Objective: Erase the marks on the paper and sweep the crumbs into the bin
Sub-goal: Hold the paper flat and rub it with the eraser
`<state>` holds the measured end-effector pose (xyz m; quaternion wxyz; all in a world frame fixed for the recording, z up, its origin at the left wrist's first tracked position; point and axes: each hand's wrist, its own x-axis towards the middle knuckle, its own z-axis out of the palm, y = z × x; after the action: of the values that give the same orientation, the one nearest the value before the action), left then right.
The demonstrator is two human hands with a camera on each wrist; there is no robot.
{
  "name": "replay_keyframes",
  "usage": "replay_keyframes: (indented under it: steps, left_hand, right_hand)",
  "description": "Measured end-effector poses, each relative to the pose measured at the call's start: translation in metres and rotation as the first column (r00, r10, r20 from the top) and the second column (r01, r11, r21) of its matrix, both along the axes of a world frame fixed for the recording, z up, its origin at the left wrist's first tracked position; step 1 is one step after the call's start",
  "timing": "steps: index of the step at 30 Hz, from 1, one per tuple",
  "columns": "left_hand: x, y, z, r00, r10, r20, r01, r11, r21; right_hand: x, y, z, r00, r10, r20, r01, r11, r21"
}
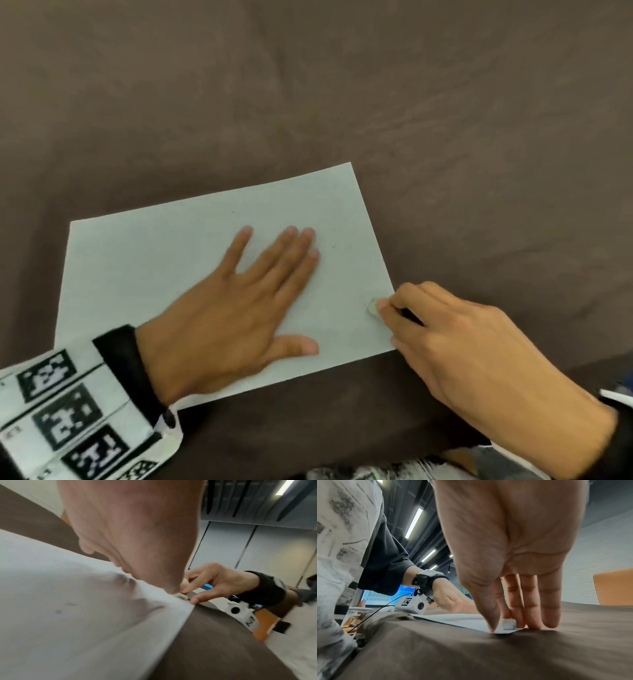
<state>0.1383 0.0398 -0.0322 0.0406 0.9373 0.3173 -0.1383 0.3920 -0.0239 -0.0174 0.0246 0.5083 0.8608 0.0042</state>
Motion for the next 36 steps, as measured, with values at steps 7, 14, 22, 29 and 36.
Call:
replay_keyframes:
  steps: [7,14,22,29,36]
  left_hand:
    - [-0.001,-0.005,-0.003,0.998,-0.06,0.007,0.06,0.998,0.027]
    - [0.007,-0.014,-0.005,0.985,-0.169,0.043,0.172,0.981,-0.091]
    - [0.006,0.0,0.004,0.993,-0.119,-0.012,0.118,0.991,-0.056]
    - [0.004,0.001,0.01,0.997,0.062,-0.05,-0.063,0.998,-0.004]
    - [0.001,-0.006,0.001,1.0,0.012,-0.007,-0.013,0.994,-0.106]
  right_hand:
    - [0.0,0.002,0.005,1.0,-0.008,0.004,0.009,1.0,-0.028]
    - [-0.001,0.005,0.006,1.0,0.001,0.019,0.0,1.0,-0.028]
    - [0.001,0.005,0.004,0.999,0.034,-0.027,-0.033,0.999,0.01]
    - [0.001,0.003,0.003,0.999,0.003,-0.041,-0.003,1.0,-0.007]
    - [0.002,0.004,0.002,0.999,0.023,-0.042,-0.024,0.999,-0.029]
